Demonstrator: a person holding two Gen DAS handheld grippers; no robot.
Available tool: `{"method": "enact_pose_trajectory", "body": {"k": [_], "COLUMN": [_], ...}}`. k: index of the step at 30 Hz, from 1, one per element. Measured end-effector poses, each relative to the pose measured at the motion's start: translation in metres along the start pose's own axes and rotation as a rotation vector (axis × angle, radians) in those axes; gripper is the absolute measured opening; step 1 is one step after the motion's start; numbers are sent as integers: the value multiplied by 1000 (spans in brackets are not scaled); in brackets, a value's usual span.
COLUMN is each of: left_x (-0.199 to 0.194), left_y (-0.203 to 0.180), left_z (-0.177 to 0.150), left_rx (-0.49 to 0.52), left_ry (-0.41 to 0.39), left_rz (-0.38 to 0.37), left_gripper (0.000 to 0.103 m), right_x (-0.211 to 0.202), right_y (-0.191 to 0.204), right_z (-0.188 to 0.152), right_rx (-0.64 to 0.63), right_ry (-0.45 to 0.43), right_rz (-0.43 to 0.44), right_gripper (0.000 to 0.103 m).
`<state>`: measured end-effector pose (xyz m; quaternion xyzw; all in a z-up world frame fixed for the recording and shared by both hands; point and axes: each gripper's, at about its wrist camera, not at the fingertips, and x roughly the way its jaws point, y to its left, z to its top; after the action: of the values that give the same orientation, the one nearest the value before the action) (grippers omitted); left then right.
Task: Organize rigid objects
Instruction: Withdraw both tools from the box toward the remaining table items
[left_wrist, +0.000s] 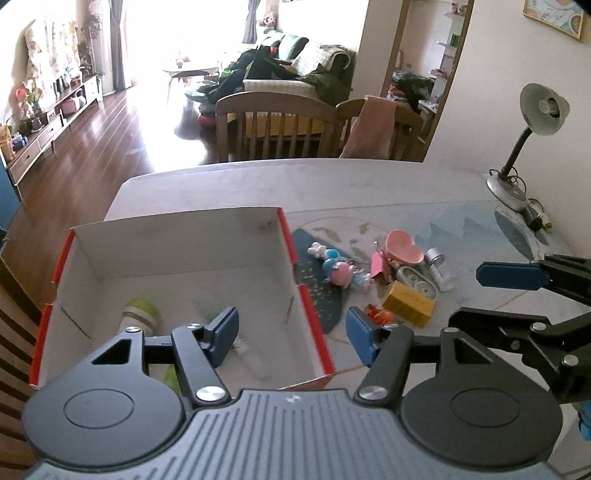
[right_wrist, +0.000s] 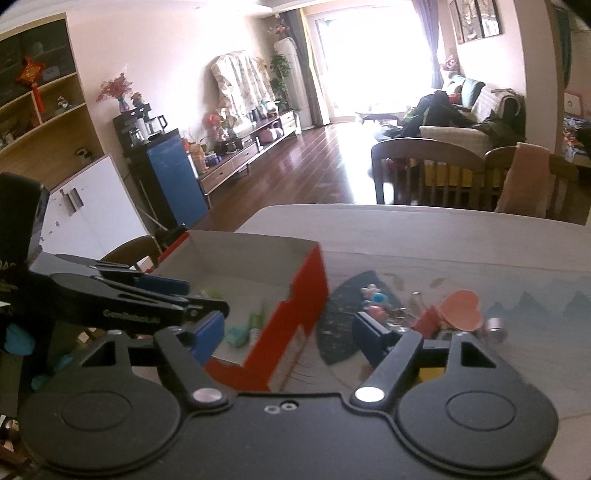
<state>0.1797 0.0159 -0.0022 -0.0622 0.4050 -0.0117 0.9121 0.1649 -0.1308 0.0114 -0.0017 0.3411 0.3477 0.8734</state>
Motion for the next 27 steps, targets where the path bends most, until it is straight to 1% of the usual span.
{"method": "enact_pose_trajectory", "body": {"k": [1,5,7,15,18,21,24,27], "left_x": [0,3,7,30,42,55,71,87], "left_y": [-4,-22,-32,-69,-80,-89,-96,-103], "left_z": [0,0,0,-4,-5,-8,-11,-15], "left_rx": [3,22,31,39,37,22,3,-4], "left_ry": [-3,-19,-20,3,9,23,32,42], "left_rz": [0,-5,-12,-36,-35,-43,-34,-20], "left_gripper": [67,70,77,79,83,83,84,87], "right_x": [-3,-15,-18,-23,-23,-18,-11,-1], "right_y": [-5,-25,-37,-90,-110,-130,-147,-163], "right_z": [-2,-8,-11,-21,-23,-26,-30,-34], "right_rx": [2,10,20,46,54,65,64,61], "right_ry": [-6,-15,-15,2,12,32,59,86], "right_rz": [-6,-32,-45,-103,-123,-137,-150,-163], "right_gripper": [81,85,86,87,87,87,87,87]}}
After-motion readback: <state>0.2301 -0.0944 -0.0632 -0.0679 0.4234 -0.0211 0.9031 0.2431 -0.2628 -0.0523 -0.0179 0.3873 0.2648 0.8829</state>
